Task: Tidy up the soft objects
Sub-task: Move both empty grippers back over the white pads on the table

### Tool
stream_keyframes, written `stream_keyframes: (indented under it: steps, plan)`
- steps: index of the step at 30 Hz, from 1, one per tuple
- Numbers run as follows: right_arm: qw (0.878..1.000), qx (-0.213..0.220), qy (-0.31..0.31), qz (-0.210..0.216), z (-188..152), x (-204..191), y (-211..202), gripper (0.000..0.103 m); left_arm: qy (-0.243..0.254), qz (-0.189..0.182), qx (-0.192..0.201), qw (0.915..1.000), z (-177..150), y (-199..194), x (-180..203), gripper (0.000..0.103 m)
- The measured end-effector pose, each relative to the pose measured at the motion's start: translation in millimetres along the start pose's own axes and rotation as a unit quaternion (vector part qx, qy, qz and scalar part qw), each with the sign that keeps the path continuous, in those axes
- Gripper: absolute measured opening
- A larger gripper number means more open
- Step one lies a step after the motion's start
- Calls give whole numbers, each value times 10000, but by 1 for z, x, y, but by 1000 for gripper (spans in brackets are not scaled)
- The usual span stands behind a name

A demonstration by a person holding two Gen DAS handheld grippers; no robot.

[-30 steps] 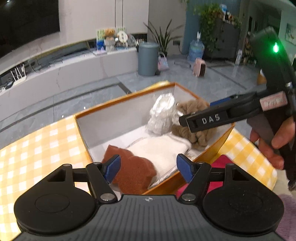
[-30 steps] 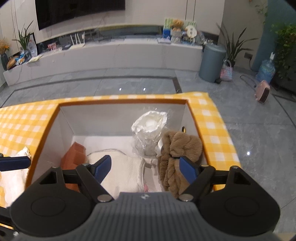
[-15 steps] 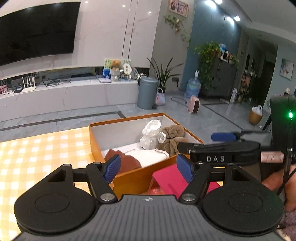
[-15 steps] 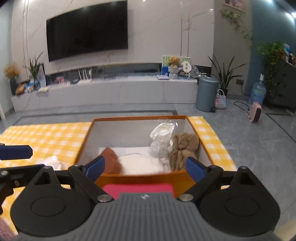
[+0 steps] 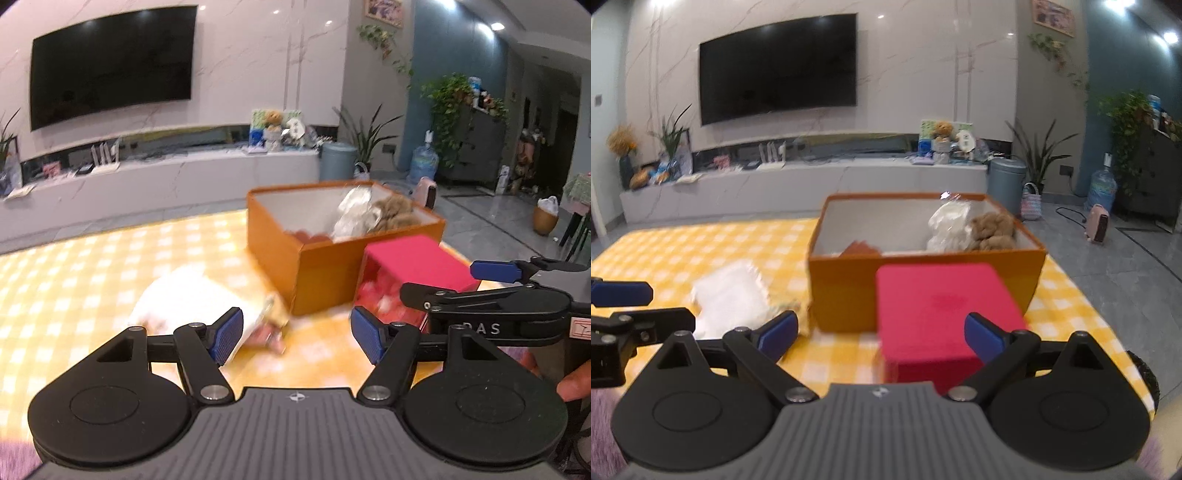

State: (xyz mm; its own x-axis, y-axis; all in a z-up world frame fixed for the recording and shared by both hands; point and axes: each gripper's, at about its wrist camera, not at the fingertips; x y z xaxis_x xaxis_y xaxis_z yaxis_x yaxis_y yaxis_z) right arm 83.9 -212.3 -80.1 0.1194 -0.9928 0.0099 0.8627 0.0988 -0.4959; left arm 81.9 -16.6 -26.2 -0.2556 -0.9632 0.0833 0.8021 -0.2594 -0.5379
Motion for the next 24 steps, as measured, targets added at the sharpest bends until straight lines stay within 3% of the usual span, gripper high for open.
stream_keyframes:
  steps: [8,13,19,24]
  plan:
    - [9982,-127,-501,317,-27,-33,4,95,-609,348,-362,9969,-31,-6,-39,79]
    - [9969,-347,-401,579,-30,-47,21,94,-822,414,-472,9946,-41,-6,-59,79]
    - [9936,-503,-679,750,-31,-66,44,84,-995,378,-597,9925,-43,7,-70,79]
    - [9911,-572,-857,842,-26,-74,67,83,-1042,200,-747,9915,-39,20,-79,78]
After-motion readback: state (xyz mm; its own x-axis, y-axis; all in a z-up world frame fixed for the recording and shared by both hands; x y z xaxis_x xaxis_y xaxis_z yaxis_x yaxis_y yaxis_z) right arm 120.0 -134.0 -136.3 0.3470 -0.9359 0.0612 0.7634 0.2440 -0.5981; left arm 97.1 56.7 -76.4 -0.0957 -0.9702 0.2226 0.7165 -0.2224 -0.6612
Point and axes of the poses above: each gripper's, at about its wrist camera, not at the fingertips, and y roughly the way its jaws point, x to its right, z to its top, and after that the axes turned 2 degrees about -z, right-handed
